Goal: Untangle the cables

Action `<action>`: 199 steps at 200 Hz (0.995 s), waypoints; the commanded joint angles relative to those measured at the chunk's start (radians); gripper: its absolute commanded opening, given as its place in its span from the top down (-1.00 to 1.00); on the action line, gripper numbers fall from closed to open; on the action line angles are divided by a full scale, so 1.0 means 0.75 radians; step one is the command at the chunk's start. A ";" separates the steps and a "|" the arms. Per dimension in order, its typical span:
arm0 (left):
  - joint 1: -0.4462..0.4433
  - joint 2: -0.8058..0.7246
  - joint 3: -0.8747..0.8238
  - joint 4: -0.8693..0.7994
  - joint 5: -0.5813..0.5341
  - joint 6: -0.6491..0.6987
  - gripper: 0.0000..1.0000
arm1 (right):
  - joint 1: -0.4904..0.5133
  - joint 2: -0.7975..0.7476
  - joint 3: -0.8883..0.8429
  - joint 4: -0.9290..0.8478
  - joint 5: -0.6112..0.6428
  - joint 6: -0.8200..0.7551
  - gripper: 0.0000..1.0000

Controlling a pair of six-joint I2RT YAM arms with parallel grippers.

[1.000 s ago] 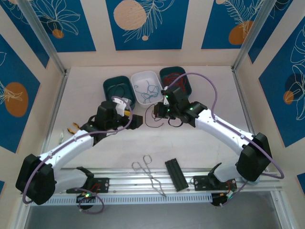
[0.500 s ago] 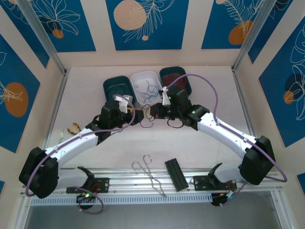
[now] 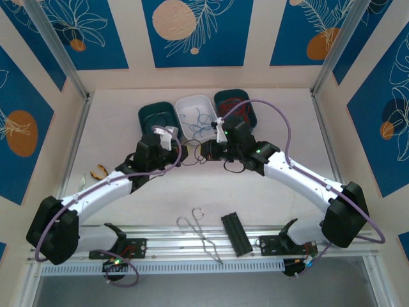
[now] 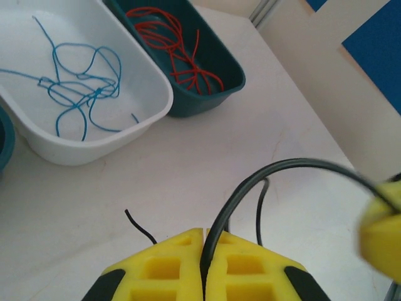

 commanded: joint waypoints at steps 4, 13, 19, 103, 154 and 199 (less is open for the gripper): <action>-0.007 -0.093 0.109 -0.045 0.005 0.061 1.00 | 0.004 0.058 0.029 -0.097 0.125 0.014 0.77; -0.007 -0.107 0.130 -0.060 0.031 0.060 1.00 | 0.004 0.076 0.029 -0.096 0.147 0.022 0.72; -0.006 -0.117 0.141 -0.068 0.049 0.054 1.00 | 0.003 0.090 0.030 -0.090 0.161 0.028 0.67; -0.006 -0.267 0.231 -0.257 0.044 0.086 1.00 | -0.020 0.215 0.091 -0.172 0.379 0.089 0.48; 0.011 -0.252 0.300 -0.356 -0.028 0.213 1.00 | -0.043 0.139 0.026 -0.164 0.359 0.095 0.15; 0.072 -0.197 0.408 -0.415 -0.074 0.321 1.00 | -0.046 0.048 -0.032 -0.192 0.401 0.082 -0.27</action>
